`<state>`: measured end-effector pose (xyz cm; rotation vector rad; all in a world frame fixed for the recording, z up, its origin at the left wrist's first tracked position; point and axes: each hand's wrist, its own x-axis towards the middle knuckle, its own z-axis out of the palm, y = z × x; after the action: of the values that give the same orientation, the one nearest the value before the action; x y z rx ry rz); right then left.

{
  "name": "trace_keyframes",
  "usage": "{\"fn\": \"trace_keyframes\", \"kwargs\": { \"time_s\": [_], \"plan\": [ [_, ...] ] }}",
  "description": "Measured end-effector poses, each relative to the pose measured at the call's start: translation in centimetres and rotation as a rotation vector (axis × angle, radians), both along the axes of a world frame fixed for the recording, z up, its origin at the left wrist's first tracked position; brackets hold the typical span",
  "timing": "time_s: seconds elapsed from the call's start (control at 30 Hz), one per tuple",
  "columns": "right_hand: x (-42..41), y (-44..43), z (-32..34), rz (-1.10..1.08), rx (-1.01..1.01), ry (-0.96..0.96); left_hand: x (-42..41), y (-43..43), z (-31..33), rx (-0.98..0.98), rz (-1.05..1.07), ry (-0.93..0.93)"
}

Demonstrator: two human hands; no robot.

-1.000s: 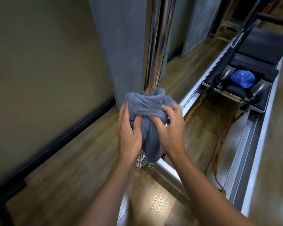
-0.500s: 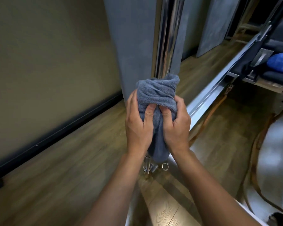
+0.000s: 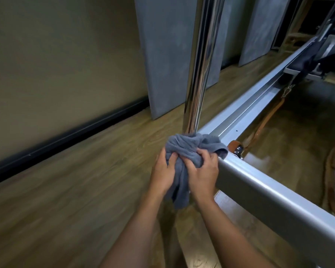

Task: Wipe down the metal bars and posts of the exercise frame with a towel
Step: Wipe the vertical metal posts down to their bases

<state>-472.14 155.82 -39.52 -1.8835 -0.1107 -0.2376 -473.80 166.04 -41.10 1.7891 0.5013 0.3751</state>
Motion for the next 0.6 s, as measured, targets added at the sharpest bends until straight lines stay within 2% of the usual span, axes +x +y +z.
{"fn": "trace_keyframes", "kwargs": {
  "time_s": [0.13,0.3,0.43,0.47,0.6],
  "plan": [
    [-0.9,0.4,-0.4,-0.08,0.137,0.148,-0.9,0.2,-1.6,-0.14,0.021,0.031],
    [-3.0,1.6,-4.2,-0.096,0.161,0.209,-0.8,0.7,-5.0,-0.339,0.088,0.051],
    [-2.1,1.3,-5.7,-0.028,0.271,0.401,-1.3,2.0,-4.5,-0.331,0.039,0.017],
    [-2.1,1.4,-5.6,-0.05,0.29,0.375,-1.2,2.2,-4.1,-0.309,0.026,-0.023],
    [-2.6,3.0,-5.0,-0.223,0.275,0.079,-0.1,1.9,-2.3,-0.171,-0.072,-0.144]
  ]
}}
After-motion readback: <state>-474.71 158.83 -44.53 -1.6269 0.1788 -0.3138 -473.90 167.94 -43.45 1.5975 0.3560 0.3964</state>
